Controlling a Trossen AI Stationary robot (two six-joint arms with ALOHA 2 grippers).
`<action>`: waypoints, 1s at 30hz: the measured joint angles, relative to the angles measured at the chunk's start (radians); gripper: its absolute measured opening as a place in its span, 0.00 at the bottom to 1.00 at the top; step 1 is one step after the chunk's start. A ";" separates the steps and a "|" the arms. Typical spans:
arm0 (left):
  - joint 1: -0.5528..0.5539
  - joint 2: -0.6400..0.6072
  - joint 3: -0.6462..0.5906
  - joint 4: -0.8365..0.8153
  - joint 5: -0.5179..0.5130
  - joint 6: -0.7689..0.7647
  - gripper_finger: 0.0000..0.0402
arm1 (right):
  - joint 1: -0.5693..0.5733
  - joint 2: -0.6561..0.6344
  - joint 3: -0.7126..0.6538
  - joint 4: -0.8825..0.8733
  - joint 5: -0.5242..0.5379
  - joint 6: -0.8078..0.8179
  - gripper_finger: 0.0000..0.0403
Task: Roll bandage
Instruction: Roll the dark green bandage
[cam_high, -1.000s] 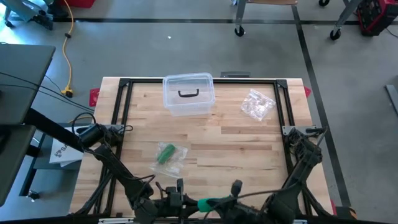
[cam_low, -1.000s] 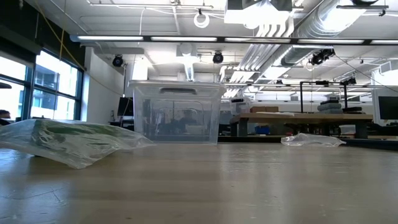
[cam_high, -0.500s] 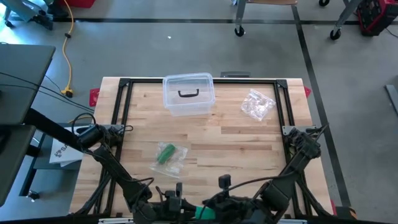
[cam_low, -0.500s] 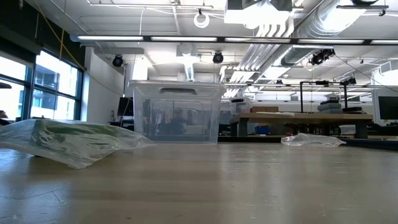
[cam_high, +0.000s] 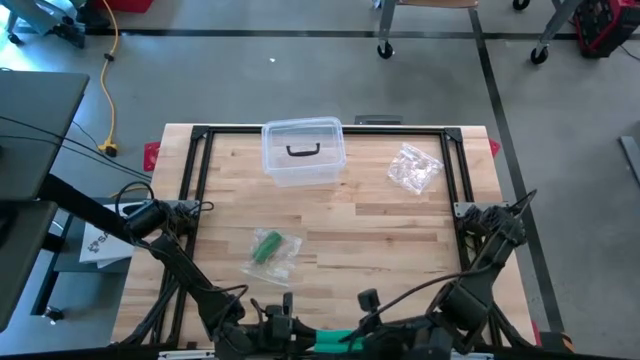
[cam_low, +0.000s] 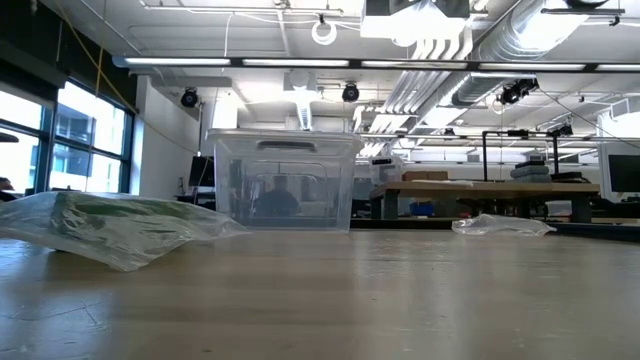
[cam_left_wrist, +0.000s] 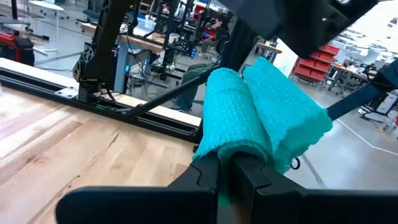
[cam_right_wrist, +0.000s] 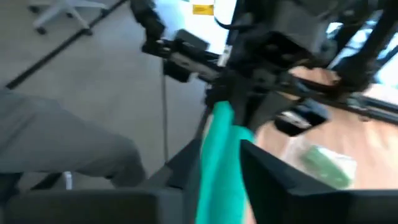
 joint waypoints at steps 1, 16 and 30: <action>0.001 0.000 0.000 0.000 0.000 0.000 0.01 | -0.001 0.005 0.000 0.000 -0.005 0.011 0.32; 0.011 -0.001 0.000 -0.020 0.000 -0.035 0.01 | -0.022 0.064 -0.001 -0.016 0.002 -0.062 0.16; 0.021 -0.005 0.002 -0.020 0.114 -0.074 0.01 | -0.015 0.058 0.039 -0.078 0.249 -0.051 0.01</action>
